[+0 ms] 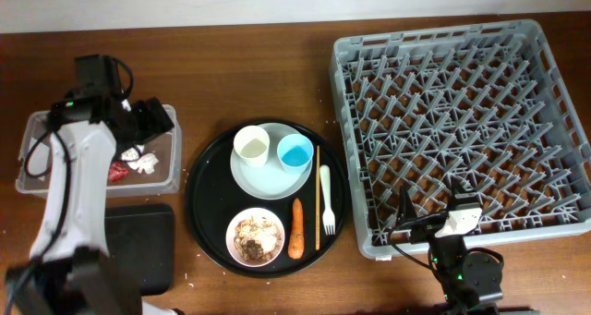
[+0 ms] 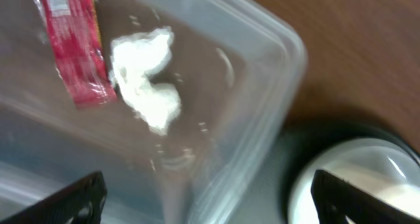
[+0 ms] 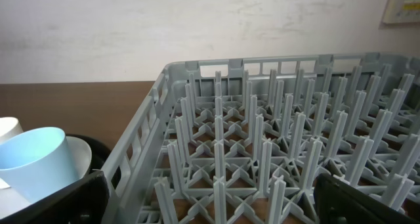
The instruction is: Sort waste into correct bins and load items into the dishwasher rack
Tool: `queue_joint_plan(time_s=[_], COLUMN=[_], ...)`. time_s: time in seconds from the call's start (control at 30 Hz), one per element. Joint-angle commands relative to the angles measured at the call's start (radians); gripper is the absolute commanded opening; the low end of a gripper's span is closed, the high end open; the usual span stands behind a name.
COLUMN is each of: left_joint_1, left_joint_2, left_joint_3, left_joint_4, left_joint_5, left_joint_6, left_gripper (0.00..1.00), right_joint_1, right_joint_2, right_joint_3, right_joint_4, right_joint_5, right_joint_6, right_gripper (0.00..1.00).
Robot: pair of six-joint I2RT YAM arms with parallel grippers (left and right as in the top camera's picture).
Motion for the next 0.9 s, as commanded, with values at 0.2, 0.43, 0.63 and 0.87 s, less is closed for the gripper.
queue_joint_plan(time_s=[0.2, 0.43, 0.63, 0.87], left_joint_1=[-0.157, -0.501, -0.773, -0.943], left_joint_2=[-0.18, -0.18, -0.18, -0.18], left_joint_3=[0.019, -0.064, -0.16, -0.24], left_joint_4=[-0.381, -0.356, -0.286, -0.208], left_joint_5=[0.193, 0.191, 0.08, -0.006], left_joint_6=[0.062, 0.01, -0.166, -0.292], left_gripper=[0.72, 0.36, 0.3, 0.29], right_joint_1=[0.005, 0.005, 0.005, 0.005], right_joint_2=[-0.006, -0.006, -0.006, -0.006], right_joint_3=[-0.005, -0.005, -0.005, -0.005], right_joint_4=[-0.005, -0.005, -0.005, -0.005], right_joint_5=[0.005, 0.005, 0.005, 0.005], right_joint_6=[0.004, 0.004, 0.004, 0.004], right_gripper=[0.99, 0.99, 0.99, 0.99])
